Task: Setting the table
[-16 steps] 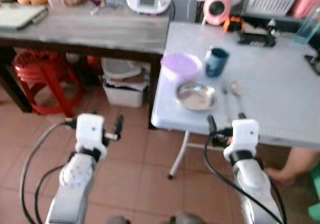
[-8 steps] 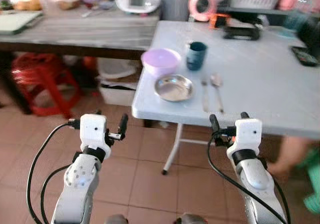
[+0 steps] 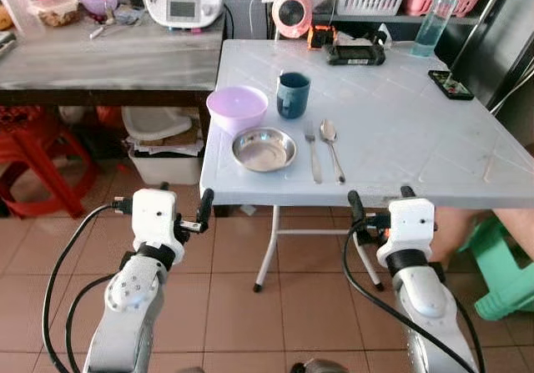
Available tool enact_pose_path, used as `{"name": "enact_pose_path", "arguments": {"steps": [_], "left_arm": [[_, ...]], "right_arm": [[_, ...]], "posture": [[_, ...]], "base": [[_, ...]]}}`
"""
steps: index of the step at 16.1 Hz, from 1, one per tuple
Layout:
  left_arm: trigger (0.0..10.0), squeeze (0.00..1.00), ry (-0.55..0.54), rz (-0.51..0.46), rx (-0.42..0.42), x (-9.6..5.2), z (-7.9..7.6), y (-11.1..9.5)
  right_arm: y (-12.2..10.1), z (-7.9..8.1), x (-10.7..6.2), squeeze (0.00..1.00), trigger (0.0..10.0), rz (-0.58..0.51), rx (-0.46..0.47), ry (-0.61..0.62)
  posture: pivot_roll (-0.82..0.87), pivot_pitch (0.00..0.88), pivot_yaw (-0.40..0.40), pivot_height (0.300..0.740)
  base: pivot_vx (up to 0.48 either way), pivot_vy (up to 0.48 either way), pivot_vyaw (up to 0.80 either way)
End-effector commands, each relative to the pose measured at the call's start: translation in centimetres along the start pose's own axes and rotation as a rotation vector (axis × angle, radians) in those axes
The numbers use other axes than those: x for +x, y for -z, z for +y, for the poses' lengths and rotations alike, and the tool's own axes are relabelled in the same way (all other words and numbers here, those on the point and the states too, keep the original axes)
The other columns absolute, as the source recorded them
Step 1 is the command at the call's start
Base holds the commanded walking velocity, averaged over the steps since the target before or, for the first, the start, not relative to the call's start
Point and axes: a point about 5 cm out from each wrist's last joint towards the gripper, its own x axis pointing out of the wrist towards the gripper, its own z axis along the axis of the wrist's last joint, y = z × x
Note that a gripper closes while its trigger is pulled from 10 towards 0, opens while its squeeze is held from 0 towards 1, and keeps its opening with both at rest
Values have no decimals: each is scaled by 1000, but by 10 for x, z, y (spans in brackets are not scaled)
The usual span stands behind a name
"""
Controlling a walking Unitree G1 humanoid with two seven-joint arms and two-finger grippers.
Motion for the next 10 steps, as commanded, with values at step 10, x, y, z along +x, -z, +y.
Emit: {"name": "enact_pose_path", "arguments": {"steps": [10], "left_arm": [[10000, 0, -36, -8, -10, 4, 4, -6]], "right_arm": [[-11, 6, 3, 0, 10000, -53, -14, -52]], "posture": [[12, 0, -6, 740]], "base": [[195, 0, 276]]}}
